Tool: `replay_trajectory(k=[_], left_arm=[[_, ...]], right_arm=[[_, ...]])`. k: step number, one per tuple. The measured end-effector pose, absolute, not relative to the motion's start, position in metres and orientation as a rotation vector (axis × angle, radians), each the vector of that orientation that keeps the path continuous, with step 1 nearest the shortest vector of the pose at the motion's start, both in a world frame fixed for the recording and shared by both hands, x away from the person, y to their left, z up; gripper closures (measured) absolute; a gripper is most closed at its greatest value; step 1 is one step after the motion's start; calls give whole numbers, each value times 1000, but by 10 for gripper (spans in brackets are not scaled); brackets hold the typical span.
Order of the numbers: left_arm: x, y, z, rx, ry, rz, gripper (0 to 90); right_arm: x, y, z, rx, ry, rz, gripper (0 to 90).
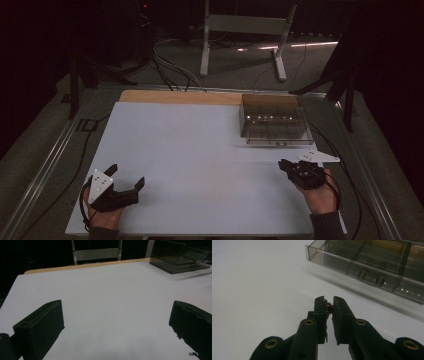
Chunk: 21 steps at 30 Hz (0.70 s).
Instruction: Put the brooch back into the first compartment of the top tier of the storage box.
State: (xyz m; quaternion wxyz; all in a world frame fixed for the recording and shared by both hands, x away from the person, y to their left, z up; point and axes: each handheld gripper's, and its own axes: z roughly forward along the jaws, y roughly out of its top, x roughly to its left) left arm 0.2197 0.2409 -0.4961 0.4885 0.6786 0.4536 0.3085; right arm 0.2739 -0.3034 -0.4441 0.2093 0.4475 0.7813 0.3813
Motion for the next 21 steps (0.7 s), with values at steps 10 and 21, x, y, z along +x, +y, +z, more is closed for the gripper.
replay_trajectory(k=[10,21], left_arm=[[220,241,-496,1649,1102,749,4],[219,241,-496,1644,1103,750,4]], right_arm=[[281,-299,-432,1227,2158,1080,822],[294,-297,-418,1217,2130,1100,823]])
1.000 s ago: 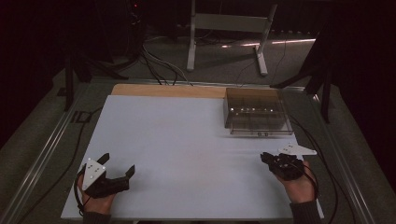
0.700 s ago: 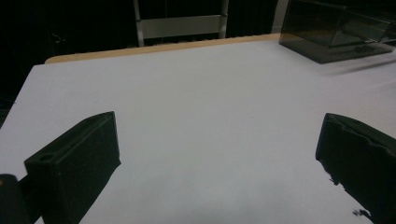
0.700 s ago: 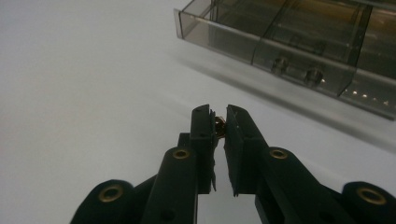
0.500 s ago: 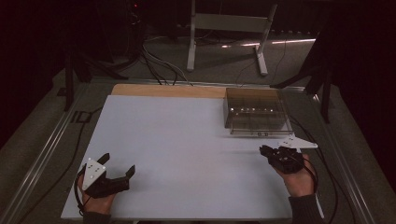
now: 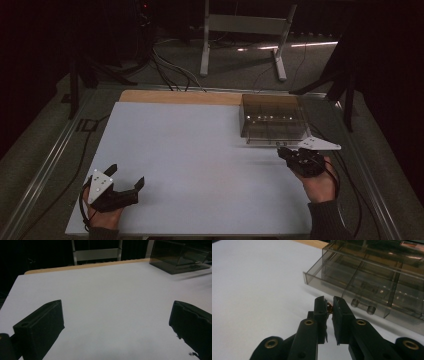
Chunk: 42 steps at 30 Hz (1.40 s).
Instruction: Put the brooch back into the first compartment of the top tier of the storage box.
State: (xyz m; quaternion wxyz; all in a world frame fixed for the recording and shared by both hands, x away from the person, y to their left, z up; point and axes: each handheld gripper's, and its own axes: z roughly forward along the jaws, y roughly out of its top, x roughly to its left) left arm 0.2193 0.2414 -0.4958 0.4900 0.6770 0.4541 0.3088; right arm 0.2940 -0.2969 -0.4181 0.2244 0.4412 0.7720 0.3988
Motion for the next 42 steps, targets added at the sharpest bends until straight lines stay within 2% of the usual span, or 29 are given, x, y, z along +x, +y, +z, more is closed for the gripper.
replay_trajectory(k=[17,42], left_arm=[[219,242,-496,1640,1107,751,4],[219,242,-496,1639,1104,749,4]], right_arm=[[314,-290,-400,1188,2112,1127,823],[346,-286,-395,1212,2072,1165,825]])
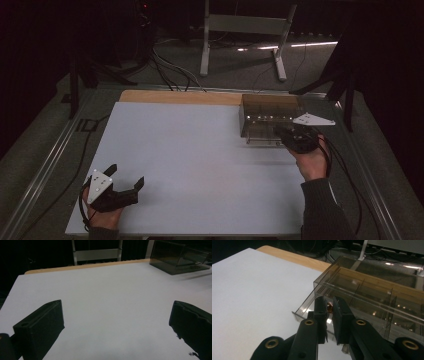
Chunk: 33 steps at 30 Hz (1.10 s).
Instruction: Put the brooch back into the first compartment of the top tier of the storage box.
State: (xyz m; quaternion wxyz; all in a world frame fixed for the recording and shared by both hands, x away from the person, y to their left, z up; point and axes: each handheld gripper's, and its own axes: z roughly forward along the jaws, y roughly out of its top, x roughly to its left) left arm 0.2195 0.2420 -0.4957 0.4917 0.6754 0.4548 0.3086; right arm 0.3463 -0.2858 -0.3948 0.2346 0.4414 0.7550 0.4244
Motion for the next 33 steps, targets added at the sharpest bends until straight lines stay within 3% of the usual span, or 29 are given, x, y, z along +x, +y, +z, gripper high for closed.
replay_trajectory(k=[33], left_arm=[[221,242,-497,1645,1102,745,4]], right_arm=[[382,-280,-410,1272,2062,1139,825]])
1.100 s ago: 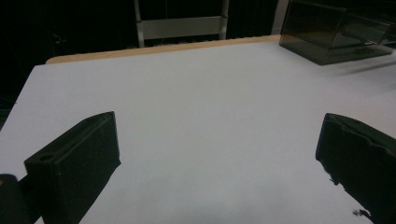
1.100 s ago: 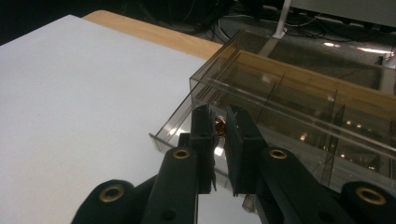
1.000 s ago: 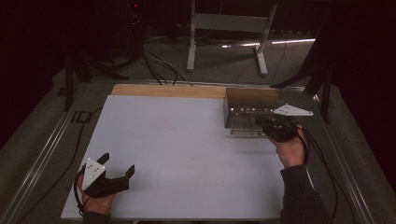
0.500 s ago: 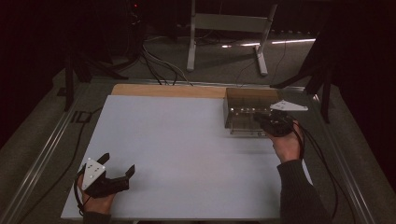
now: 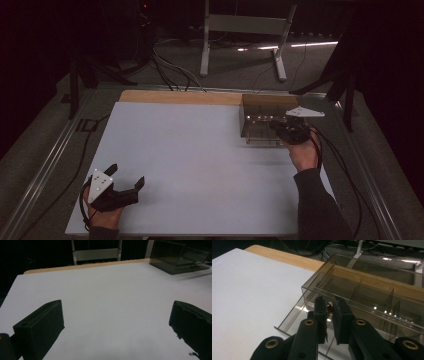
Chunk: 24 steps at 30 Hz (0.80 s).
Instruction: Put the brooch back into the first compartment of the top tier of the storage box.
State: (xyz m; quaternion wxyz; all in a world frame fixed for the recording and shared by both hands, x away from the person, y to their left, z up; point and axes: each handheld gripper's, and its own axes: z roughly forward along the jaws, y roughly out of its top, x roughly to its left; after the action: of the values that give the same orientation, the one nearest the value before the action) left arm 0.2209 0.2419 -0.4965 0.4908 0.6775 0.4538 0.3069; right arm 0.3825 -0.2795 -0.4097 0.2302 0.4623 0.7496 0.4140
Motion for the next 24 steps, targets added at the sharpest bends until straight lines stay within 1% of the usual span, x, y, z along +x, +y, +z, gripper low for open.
replay_trajectory(k=[24], left_arm=[[221,242,-497,1646,1101,745,4]], right_arm=[[397,-267,-424,1304,2084,1107,825]])
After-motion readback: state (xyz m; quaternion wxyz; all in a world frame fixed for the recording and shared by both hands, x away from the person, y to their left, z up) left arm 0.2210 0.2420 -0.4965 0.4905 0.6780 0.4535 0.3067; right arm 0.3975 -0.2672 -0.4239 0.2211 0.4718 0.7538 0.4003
